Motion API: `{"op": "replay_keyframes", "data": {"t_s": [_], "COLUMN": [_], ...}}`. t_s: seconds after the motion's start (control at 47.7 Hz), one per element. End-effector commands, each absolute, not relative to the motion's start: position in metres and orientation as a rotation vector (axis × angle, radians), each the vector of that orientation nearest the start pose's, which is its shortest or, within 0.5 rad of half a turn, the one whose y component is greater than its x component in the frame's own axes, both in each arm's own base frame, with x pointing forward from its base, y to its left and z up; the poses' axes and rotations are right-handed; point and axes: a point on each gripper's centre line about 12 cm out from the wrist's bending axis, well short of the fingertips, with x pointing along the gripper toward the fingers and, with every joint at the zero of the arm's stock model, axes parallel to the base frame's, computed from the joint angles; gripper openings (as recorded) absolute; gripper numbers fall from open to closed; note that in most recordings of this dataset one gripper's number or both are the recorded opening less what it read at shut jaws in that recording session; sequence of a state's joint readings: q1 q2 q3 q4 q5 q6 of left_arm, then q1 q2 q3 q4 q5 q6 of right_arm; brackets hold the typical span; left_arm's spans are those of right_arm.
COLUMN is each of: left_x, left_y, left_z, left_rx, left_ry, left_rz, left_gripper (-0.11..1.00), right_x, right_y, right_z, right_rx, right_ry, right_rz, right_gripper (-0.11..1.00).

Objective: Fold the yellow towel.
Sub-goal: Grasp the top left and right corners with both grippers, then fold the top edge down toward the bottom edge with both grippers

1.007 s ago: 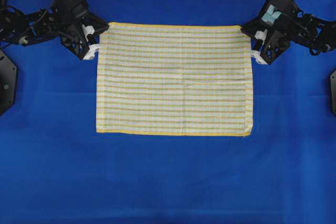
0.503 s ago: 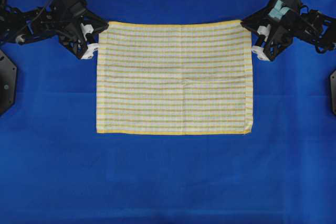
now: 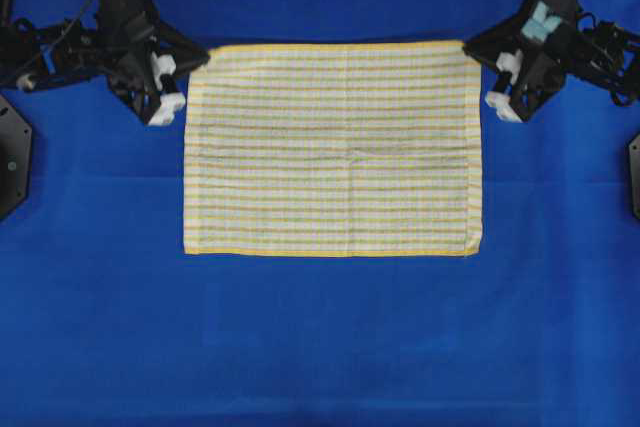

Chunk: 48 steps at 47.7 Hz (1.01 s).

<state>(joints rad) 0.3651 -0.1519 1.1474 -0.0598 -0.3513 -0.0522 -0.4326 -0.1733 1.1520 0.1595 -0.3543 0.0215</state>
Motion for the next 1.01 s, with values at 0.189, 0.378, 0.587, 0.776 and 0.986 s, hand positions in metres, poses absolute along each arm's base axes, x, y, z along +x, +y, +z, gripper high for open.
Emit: {"op": "replay_keyframes", "data": {"t_s": [0.189, 0.378, 0.587, 0.776, 0.986], "left_x": [0.246, 0.242, 0.240, 0.238, 0.239], "left_y": [0.052, 0.011, -0.024, -0.042, -0.045], "left_z": [0.130, 0.144, 0.148, 0.147, 0.145], "left_rx": [-0.251, -0.298, -0.343, -0.365, -0.360], "left_ry": [0.536, 0.487, 0.490, 0.509, 0.522], "left_rz": [0.273, 0.130, 0.006, -0.054, -0.065], "left_gripper": [0.04, 0.04, 0.04, 0.04, 0.04], "right_x": [0.240, 0.236, 0.236, 0.238, 0.241], "right_y": [-0.071, -0.041, -0.013, 0.007, 0.015], "right_z": [0.130, 0.137, 0.141, 0.141, 0.137], "right_rx": [0.327, 0.375, 0.418, 0.438, 0.446], "right_ry": [0.546, 0.547, 0.569, 0.585, 0.612], "right_rz": [-0.384, -0.292, -0.200, -0.136, -0.116], "right_gripper": [0.05, 0.05, 0.05, 0.05, 0.05]}}
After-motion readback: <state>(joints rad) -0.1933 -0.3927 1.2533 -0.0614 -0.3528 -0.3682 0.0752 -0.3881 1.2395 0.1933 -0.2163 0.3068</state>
